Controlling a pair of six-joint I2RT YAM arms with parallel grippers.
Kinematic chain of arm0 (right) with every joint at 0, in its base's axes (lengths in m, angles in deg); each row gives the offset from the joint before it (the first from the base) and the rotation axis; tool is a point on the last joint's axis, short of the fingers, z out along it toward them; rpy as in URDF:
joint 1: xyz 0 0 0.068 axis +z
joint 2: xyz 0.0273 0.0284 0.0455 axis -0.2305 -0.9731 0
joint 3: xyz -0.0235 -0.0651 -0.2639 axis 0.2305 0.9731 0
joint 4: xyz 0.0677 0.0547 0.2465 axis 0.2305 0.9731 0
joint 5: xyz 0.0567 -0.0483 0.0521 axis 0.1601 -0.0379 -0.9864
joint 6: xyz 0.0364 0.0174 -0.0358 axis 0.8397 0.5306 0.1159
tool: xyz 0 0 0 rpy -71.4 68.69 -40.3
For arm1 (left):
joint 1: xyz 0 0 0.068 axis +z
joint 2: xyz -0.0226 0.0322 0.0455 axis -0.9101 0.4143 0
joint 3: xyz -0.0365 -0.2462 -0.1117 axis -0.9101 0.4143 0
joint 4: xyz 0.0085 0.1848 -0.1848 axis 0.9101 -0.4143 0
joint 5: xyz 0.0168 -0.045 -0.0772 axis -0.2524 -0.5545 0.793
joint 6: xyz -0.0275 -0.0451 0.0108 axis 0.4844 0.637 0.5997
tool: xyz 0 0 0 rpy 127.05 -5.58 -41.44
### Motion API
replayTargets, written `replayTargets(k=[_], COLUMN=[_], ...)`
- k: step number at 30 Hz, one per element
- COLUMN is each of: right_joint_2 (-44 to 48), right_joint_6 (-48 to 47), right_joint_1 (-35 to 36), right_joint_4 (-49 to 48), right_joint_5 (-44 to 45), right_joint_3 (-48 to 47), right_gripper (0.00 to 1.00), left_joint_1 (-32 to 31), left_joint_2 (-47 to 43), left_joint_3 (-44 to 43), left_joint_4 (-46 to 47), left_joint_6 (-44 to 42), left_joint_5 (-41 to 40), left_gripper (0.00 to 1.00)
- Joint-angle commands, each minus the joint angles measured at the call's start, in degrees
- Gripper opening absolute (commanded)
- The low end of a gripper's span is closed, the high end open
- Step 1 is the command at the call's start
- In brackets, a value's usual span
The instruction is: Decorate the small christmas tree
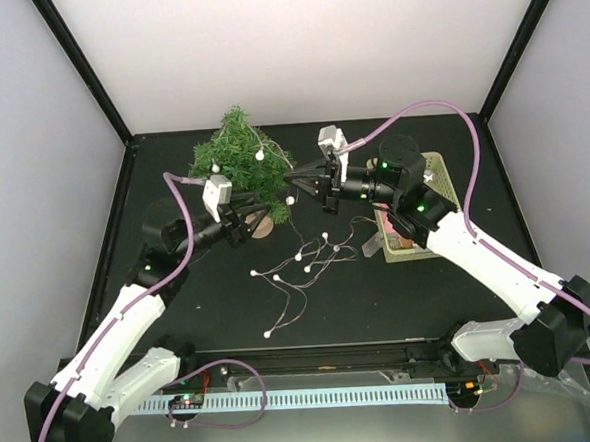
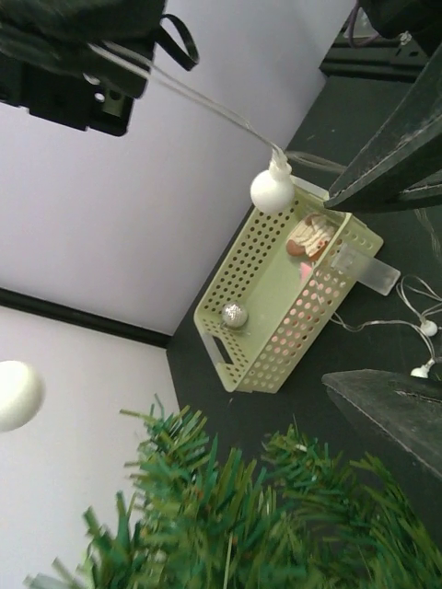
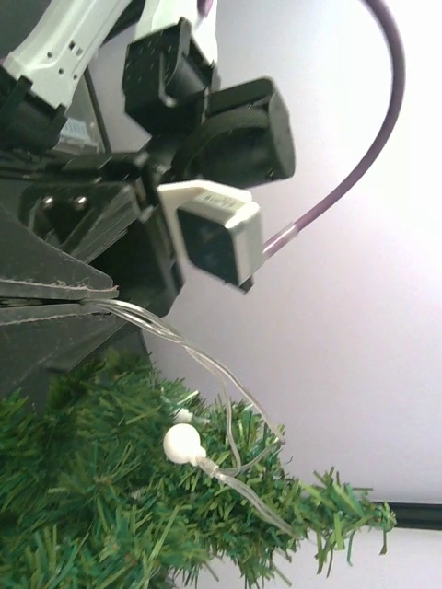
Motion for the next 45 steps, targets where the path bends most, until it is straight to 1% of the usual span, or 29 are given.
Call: replayTargets(k=[1,6,11,18,24,30,35,40,42,43,45], right_joint_2=[0.17,-0.38,-0.9,-1.01,-1.27,-1.88,-2.51,-2.87,-2.94,-3.07,-3.38], right_joint_6=[6.13,8.56,10.1,11.13,11.93,12.93,12.98,14.26,14.24,14.14,13.92], right_joint_1=[0.53,0.84,1.06,1.06,1.15,1.15,1.15,1.11,1.15,1.16,1.06], right_joint_4=[-6.25,-8.82,-10.51,-11.42,-12.26,-13.23,-13.12,-14.7,-14.78,-14.74,-14.47], right_joint_5=[-2.79,-2.65,-2.47,-2.15,-2.06,-2.22,-1.71,-1.89,-1.45,-1.07,-0.81], right_joint_3=[0.74,0.74,0.66,0.41,0.27,0.03,-0.25,-0.17,-0.18,-0.17,-0.24], right_gripper=[0.01,0.01,0.01,0.01,0.01,0.01,0.01,0.01,0.01,0.01,0.01], left_joint_1=[-2.48,-5.36,-7.26,-8.2,-8.48,-8.57,-8.96,-9.1,-9.11,-9.1,-9.06], left_joint_2=[2.69,5.25,6.17,7.7,8.72,10.95,11.12,11.66,12.22,12.38,12.34], left_joint_3=[0.06,0.27,1.77,3.19,3.86,3.92,4.48,4.81,4.27,3.85,3.8], left_joint_4=[6.65,10.23,12.74,14.38,15.74,18.0,18.61,18.71,17.42,16.46,16.36], left_joint_6=[-2.1,-1.67,-2.53,-2.67,-3.19,-2.06,-2.39,-2.53,-3.04,-3.39,-3.43], left_joint_5=[-0.4,2.04,2.44,1.47,0.92,1.57,2.34,2.44,2.67,2.67,2.72], left_gripper=[0.49,0.53,0.56,0.57,0.59,0.6,0.61,0.54,0.46,0.41,0.34])
